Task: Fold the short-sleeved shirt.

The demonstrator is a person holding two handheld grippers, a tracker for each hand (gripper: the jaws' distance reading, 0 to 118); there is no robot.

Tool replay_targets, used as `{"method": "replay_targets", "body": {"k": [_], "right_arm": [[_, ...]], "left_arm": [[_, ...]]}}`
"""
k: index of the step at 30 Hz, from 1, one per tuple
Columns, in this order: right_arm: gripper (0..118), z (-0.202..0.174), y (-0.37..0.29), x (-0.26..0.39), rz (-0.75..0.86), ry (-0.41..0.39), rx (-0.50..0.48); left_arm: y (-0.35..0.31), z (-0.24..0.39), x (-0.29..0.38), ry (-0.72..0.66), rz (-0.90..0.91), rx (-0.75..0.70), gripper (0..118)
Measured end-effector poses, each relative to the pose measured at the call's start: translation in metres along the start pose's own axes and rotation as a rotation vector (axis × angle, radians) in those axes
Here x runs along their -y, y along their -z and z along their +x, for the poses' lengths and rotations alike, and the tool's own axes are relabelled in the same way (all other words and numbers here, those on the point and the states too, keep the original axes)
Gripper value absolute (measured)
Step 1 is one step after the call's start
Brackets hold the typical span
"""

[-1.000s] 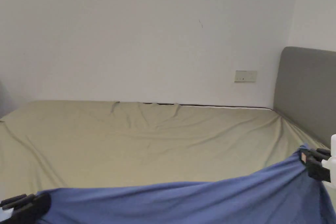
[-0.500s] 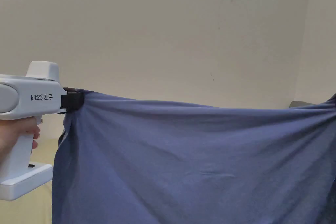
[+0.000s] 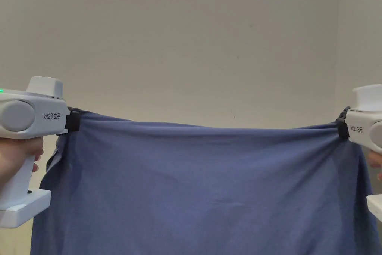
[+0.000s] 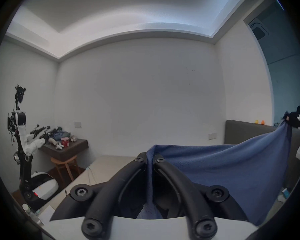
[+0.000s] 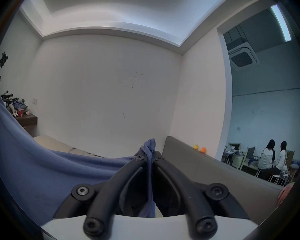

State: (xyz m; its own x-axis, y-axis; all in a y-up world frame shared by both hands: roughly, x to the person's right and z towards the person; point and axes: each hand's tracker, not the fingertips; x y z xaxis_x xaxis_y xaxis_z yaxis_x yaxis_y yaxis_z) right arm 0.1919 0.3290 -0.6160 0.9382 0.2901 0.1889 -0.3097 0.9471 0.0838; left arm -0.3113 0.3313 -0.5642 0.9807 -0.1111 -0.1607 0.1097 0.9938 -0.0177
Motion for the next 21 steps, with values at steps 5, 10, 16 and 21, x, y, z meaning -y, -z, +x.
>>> {"method": "replay_targets", "body": {"k": [5, 10, 16, 21], "right_arm": [[3, -0.016, 0.052, -0.012, 0.083, 0.038, 0.044], [3, -0.023, 0.102, -0.022, 0.116, -0.012, 0.066], [3, -0.033, 0.154, 0.008, 0.123, 0.064, 0.100], [3, -0.058, 0.178, 0.089, 0.060, 0.058, 0.072]], "left_arm": [[0.054, 0.017, -0.018, 0.033, 0.030, -0.077, 2], [0.102, 0.036, -0.028, 0.055, 0.058, -0.128, 2], [0.150, 0.058, 0.008, 0.094, 0.079, -0.128, 2], [0.186, 0.073, 0.082, 0.037, -0.026, -0.100, 2]]}}
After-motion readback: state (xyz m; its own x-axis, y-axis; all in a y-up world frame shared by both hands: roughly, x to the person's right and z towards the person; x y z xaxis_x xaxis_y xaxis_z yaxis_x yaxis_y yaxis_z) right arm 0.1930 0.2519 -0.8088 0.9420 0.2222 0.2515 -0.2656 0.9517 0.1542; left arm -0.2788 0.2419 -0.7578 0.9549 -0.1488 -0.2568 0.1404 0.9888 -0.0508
